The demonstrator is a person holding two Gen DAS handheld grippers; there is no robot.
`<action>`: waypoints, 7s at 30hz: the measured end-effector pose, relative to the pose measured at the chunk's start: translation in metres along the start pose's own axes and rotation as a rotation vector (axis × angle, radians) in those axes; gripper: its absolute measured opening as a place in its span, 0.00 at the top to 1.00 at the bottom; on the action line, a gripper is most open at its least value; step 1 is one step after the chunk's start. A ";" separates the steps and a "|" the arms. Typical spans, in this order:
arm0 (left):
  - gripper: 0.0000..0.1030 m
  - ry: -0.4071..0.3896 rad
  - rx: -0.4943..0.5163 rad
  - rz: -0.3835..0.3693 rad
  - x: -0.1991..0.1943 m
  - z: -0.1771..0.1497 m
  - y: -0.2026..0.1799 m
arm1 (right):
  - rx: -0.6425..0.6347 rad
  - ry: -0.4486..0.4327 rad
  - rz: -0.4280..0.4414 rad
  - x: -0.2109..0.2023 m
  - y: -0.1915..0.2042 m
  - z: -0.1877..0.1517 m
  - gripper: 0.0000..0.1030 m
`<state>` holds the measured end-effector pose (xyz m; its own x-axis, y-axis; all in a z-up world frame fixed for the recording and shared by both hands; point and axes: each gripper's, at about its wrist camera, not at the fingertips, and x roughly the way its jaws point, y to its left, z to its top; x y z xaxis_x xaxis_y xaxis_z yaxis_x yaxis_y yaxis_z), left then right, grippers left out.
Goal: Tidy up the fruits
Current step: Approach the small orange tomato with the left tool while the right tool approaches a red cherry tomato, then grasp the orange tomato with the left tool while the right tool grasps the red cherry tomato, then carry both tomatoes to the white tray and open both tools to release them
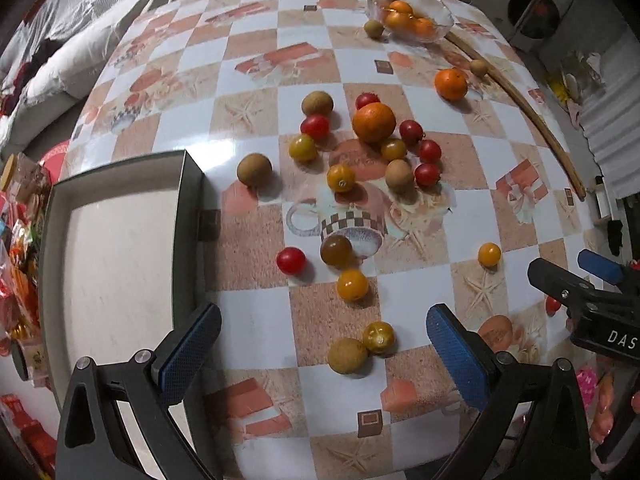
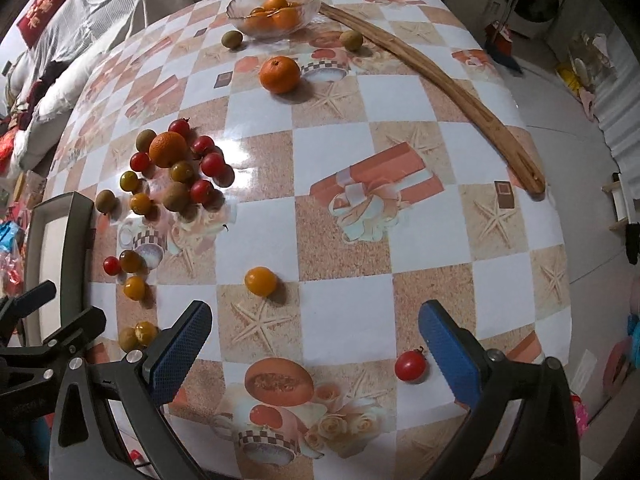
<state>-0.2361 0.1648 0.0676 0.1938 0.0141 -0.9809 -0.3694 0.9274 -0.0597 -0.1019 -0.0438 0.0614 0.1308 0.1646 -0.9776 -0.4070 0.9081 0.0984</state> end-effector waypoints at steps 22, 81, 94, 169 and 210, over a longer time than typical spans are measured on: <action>0.00 0.028 -0.010 0.004 0.008 -0.008 -0.004 | -0.008 0.014 0.013 0.003 -0.003 -0.002 0.00; 0.00 -0.040 0.275 -0.121 0.027 0.011 -0.060 | 0.133 0.007 -0.074 0.003 -0.054 -0.029 0.01; 0.12 -0.030 0.464 -0.169 0.053 0.024 -0.127 | 0.172 0.047 -0.031 0.019 -0.086 -0.050 0.30; 0.80 -0.091 -0.352 0.133 0.026 -0.041 0.239 | -0.554 0.097 0.323 0.066 0.318 0.037 0.78; 0.30 -0.148 -0.131 0.078 -0.025 -0.022 0.138 | -0.314 -0.032 0.226 0.010 0.171 0.056 0.22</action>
<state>-0.3121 0.2843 0.0794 0.2878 0.1473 -0.9463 -0.5017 0.8649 -0.0180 -0.1197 0.1348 0.0788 0.0321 0.3633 -0.9311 -0.6849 0.6865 0.2443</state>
